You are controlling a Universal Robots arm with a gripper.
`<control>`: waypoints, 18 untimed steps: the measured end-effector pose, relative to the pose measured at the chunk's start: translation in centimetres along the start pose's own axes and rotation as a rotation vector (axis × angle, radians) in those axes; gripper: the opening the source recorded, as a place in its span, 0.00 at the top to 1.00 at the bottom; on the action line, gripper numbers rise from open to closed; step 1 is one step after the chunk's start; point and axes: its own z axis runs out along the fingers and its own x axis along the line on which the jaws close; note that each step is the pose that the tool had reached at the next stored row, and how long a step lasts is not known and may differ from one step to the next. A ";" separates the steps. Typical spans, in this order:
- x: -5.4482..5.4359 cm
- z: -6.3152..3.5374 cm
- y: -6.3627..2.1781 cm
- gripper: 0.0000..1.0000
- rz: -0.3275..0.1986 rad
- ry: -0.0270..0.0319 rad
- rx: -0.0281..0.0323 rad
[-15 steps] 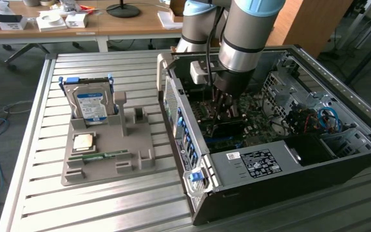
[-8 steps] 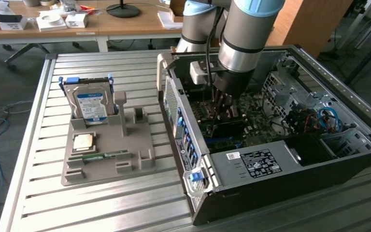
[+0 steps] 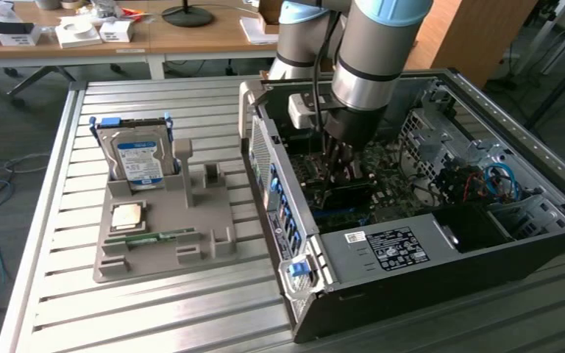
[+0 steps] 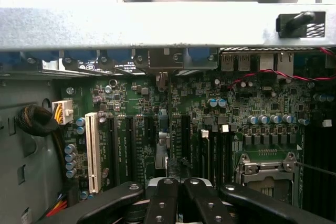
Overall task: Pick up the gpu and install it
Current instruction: 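Press down on the gpu until it lock into place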
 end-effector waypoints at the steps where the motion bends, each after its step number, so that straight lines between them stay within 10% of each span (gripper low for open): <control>1: 0.0 0.00 0.01 0.89 0.000 0.0001 0.0000; 18: 0.0 0.27 0.11 0.89 0.000 0.0000 -0.0001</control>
